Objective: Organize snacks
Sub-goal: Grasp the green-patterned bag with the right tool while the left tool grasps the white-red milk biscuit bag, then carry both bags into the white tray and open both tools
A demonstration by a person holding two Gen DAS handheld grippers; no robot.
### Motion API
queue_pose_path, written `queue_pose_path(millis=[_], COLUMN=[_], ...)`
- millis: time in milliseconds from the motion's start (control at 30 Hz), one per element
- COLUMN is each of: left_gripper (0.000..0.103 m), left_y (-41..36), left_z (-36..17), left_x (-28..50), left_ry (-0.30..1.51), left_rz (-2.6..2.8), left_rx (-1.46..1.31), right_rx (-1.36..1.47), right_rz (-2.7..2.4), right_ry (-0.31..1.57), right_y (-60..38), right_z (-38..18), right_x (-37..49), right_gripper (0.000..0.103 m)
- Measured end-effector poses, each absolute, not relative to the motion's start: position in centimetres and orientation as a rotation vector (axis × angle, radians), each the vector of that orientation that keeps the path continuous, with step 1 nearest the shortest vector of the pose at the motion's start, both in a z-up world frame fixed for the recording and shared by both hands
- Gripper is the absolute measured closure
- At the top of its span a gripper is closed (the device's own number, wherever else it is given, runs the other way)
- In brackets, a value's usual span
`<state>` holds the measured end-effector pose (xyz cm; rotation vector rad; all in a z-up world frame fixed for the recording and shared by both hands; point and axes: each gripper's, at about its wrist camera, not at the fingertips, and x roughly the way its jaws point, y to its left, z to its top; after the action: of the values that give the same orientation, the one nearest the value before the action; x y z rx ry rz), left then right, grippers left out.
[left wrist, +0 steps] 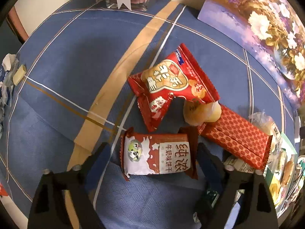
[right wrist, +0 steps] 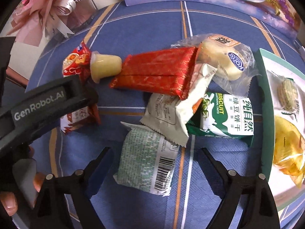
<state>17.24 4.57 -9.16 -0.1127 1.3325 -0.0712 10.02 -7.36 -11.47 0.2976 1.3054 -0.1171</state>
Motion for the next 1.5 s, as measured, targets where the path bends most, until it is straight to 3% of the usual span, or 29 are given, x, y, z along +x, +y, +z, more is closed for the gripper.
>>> queue_pose_path(millis=[67, 333, 800, 1500], left_gripper=[0.029, 0.037, 0.037, 0.037], left_y=[4.3, 3.4, 1.7, -1.1], left_z=[-9.1, -8.9, -8.4, -0.9], left_x=[17.0, 16.6, 14.8, 11.4], left_ry=[1.330, 1.326, 1.325, 1.165], left_rz=[-0.094, -0.086, -0.061, -0.138], left_rx=[-0.131, -0.107, -0.052, -0.035], right_rx=[0.289, 0.278, 0.306, 0.400], right_rz=[-0.123, -0.118, -0.087, -0.105], right_ry=[1.303, 1.300, 1.307, 1.185], right_y=[-7.4, -8.0, -9.1, -14.8], right_z=[-11.5, -10.9, -9.8, -3.1], right_x=[10.1, 8.9, 5.6, 2.2], right_gripper=[0.020, 0.048, 0.051, 0.051])
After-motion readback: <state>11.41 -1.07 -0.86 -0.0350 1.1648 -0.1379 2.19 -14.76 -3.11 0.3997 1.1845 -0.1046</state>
